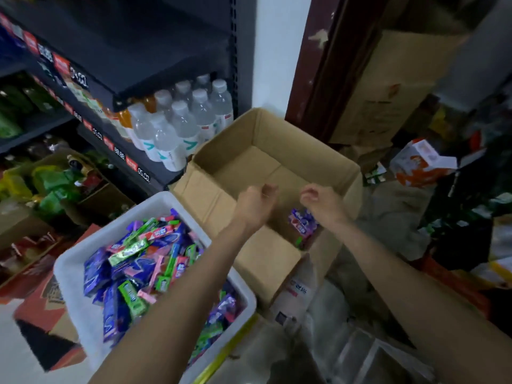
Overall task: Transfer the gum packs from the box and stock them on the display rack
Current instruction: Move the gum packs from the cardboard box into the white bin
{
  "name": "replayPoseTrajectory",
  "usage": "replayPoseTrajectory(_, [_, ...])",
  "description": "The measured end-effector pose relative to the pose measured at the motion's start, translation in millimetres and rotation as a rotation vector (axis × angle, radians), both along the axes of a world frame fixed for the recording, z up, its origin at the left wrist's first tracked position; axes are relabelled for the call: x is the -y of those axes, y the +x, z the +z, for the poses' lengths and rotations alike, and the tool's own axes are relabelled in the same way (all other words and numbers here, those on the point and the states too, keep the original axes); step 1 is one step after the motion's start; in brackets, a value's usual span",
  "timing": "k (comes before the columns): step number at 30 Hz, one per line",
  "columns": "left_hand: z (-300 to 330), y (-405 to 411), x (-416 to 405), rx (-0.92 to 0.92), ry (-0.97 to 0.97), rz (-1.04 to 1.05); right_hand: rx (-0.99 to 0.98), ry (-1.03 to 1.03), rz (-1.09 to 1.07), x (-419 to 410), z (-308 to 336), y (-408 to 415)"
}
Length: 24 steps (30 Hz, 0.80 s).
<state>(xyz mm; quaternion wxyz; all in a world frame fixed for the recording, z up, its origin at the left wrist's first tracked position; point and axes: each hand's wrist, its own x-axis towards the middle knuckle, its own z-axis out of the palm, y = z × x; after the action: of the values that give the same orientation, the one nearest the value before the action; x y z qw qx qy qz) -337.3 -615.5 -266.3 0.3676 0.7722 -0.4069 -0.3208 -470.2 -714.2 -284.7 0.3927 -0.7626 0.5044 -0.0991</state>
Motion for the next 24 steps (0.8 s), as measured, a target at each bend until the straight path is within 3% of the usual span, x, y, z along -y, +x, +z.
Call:
replayPoseTrajectory(4, [-37.5, -11.6, 60.3, -0.143, 0.199, 0.086, -0.197, 0.167, 0.208, 63.3, -13.5, -1.8])
replayPoseTrajectory(9, [-78.6, -23.5, 94.4, -0.224, 0.497, 0.163, -0.384, 0.204, 0.437, 114.8, -41.7, 11.1])
replayPoseTrajectory(16, [-116.3, -32.8, 116.4, -0.492, 0.559, 0.390, -0.537, 0.299, 0.495, 139.5, -86.7, 24.4])
replayPoseTrajectory(24, [-132.1, -42.2, 124.4, -0.332, 0.603, 0.266, -0.614, 0.300, 0.581, 142.5, -101.4, 29.9])
